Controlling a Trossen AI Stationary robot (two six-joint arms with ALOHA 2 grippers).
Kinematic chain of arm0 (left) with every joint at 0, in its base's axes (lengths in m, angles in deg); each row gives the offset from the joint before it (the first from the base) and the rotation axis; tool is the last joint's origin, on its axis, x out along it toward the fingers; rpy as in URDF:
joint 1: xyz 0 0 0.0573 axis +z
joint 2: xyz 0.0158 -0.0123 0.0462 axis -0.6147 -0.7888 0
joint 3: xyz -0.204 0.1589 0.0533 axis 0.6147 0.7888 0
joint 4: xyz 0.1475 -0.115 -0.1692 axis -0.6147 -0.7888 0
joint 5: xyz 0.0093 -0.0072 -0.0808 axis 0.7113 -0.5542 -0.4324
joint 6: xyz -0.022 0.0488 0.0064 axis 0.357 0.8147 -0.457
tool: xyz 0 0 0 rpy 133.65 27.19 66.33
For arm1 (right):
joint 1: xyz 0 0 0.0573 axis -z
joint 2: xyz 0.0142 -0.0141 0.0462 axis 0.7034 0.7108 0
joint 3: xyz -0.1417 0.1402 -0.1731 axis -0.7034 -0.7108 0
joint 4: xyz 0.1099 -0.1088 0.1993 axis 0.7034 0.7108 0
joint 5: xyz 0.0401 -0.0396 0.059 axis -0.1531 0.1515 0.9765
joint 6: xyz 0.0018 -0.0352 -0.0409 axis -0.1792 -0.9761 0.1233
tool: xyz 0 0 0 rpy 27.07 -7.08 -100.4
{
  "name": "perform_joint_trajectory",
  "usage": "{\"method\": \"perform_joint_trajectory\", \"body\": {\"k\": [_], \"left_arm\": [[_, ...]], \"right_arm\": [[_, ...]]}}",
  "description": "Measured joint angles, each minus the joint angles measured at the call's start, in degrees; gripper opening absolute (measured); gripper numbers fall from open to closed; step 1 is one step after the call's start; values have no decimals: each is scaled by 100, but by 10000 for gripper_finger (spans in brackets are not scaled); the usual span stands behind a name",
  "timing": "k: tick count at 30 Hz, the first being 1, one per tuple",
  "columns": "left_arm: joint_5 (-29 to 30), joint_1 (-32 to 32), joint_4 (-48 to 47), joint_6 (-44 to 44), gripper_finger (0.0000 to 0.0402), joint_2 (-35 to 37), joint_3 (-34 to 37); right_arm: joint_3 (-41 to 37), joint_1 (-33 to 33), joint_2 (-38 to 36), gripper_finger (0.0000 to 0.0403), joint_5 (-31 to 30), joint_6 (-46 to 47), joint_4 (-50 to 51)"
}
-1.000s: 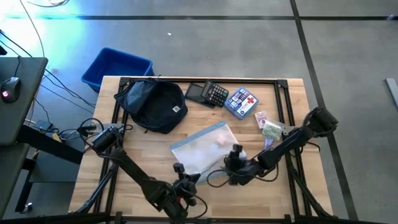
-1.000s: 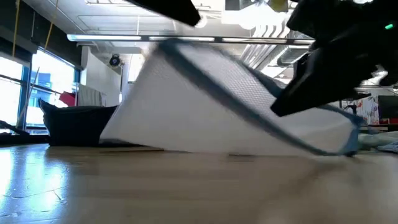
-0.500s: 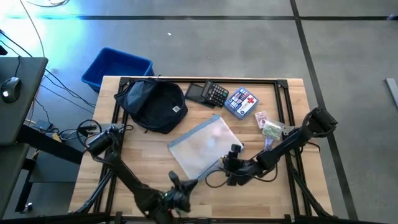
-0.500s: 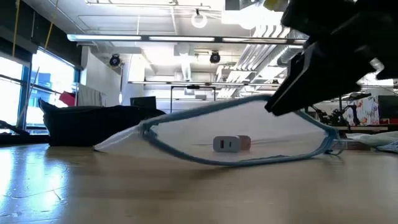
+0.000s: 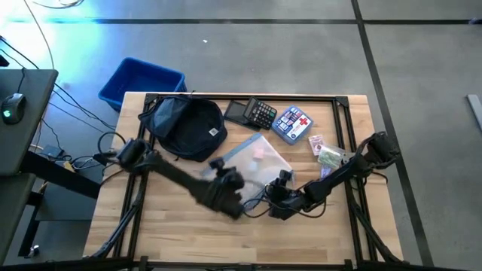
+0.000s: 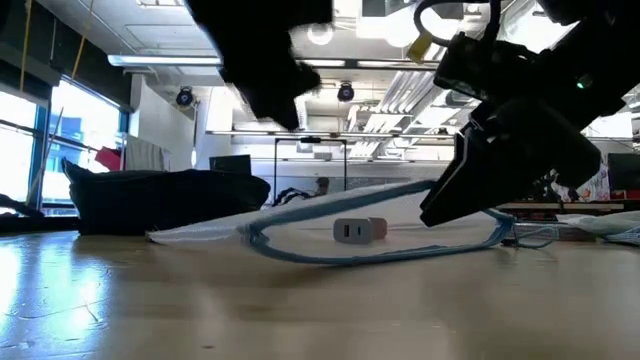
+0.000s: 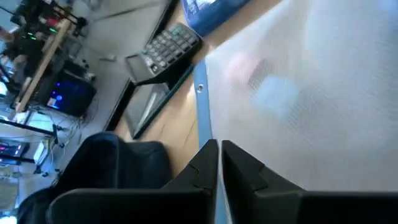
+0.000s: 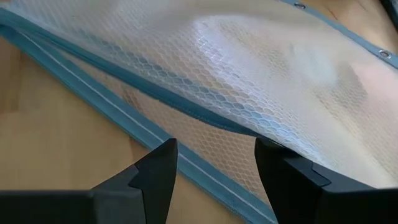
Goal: Unpack backpack
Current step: Remove the white charger adapter from the transparent zip bag
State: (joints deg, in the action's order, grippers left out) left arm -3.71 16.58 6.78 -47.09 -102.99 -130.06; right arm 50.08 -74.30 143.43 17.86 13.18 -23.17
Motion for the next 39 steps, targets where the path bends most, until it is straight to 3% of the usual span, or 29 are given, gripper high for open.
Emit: {"method": "perform_joint_trajectory", "body": {"k": [6,14,21,32,39], "left_arm": [[-1395,1048,2501,1536,0,-9,777],[-2379,1903,3629,1595,0,-37,1276],[-4980,2220,4524,1466,0,-57,1659],[-5167,2091,4480,1537,0,-59,1664],[-5859,1736,5499,2236,0,-59,2015]], "right_arm": [[2,-41,-2,199,133,-45,1],[2,-70,-2,200,302,-109,73],[2,-74,-2,200,347,-197,85],[2,-60,-83,200,38,88,209],[2,79,-83,200,76,-164,-248]]}}
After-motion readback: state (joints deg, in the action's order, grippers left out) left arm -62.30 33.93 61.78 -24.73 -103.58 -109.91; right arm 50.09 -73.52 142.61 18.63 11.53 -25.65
